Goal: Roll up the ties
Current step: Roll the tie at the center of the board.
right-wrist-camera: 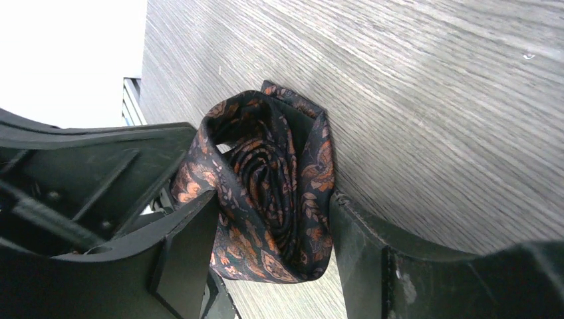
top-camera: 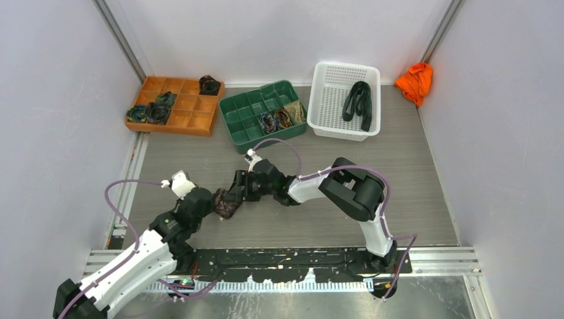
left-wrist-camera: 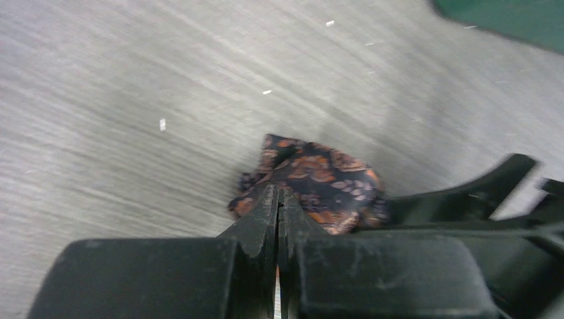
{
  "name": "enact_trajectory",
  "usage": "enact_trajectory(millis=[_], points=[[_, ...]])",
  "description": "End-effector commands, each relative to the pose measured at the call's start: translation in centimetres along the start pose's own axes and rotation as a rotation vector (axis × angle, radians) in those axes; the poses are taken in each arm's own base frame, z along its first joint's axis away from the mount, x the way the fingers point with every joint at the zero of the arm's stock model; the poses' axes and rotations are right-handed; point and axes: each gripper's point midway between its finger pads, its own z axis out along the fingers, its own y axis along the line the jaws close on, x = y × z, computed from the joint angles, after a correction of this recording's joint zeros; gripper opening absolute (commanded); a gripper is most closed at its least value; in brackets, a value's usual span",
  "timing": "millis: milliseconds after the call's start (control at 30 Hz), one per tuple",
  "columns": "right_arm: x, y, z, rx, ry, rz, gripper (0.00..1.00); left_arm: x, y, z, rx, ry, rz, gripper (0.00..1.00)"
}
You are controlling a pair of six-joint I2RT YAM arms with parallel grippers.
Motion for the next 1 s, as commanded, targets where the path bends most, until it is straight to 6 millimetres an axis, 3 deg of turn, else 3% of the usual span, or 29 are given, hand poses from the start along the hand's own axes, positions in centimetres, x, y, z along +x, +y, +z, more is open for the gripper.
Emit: enact_trajectory(millis=[0,167,400,733,967], points=[[4.6,-8.4,-0.6,0.253,0.132,0.006,0.68,-0.6,1.5,0.5,-0.135,-0.026,0.009,0.00],[5.1,-7.5,-0.7,0.215,0.171,0.005,0.69,-1.1,2.4,1.0,-0.235,-0.061,-0.018,0.00],[6.1,-6.4,-0.5,0.153,0.243,-0.006,0.69,-0.3,0.5,2.6,-0.186,-0.043,0.009,0.00],[6.5,-5.1,1.1,0.078,0.295,-0.003,0.70,2.1,0.1,3.7,-0.173,0.051,0.064,0.00],[7.9,-5.0,1.2,0.045,0.345,0.006,0.67,2.2,-0.7,4.0,-0.124,0.040,0.045,0.00]])
